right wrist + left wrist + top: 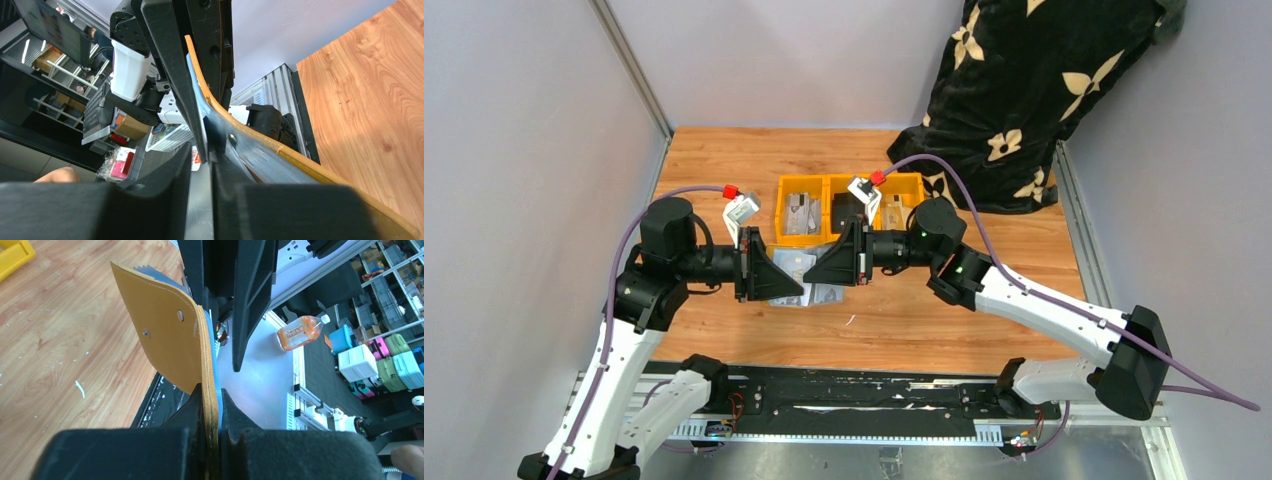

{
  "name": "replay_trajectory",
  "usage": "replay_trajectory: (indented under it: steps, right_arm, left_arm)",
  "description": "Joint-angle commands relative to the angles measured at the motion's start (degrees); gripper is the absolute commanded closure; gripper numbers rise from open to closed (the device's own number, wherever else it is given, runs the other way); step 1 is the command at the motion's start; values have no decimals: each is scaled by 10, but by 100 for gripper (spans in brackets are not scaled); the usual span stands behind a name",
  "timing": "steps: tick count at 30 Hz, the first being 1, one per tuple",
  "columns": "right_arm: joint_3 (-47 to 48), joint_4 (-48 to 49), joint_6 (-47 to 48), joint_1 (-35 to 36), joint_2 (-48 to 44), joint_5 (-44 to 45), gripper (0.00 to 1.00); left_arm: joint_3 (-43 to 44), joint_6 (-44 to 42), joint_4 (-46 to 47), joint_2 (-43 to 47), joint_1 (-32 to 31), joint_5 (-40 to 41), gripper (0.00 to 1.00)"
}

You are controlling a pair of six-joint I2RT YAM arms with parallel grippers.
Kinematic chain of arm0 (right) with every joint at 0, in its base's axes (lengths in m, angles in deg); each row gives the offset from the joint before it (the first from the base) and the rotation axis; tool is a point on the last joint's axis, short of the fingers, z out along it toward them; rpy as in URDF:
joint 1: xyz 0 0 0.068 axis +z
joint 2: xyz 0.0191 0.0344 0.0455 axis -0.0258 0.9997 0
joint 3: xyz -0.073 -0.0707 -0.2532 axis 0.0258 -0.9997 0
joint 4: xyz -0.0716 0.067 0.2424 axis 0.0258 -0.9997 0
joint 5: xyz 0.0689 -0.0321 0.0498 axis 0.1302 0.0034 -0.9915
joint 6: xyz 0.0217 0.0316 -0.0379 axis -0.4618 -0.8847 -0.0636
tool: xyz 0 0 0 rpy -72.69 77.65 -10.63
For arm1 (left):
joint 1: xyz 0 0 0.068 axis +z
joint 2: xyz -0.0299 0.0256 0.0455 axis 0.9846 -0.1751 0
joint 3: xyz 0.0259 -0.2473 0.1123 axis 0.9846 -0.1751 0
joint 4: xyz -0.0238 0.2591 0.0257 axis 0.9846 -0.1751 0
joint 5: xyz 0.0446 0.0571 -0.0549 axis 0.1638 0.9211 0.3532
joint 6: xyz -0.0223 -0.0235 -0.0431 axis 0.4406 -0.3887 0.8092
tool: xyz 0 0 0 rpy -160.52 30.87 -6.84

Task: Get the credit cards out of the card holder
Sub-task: Remove the credit card from the card holder.

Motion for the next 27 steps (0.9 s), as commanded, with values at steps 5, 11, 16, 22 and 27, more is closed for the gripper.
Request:
replay_trajectory:
  steps: [5,11,16,22,27]
  right_arm:
    - [6,46,-8,17,-1,8,100]
    - [6,-2,25,17,-24,-8,100]
    - [-9,-21,38,17,-51,-16,100]
    - [-25,-33,50,16,-80,-18,100]
    - [-33,-29,46,16,-89,-15,100]
  left_arm:
    - [4,14,36,11,-2,-70,75]
    - [1,30,48,12,-2,-115,70]
    - [4,42,60,13,-2,-120,85]
    - [6,62,77,13,-2,-119,88]
    - [6,65,80,14,-2,-116,91]
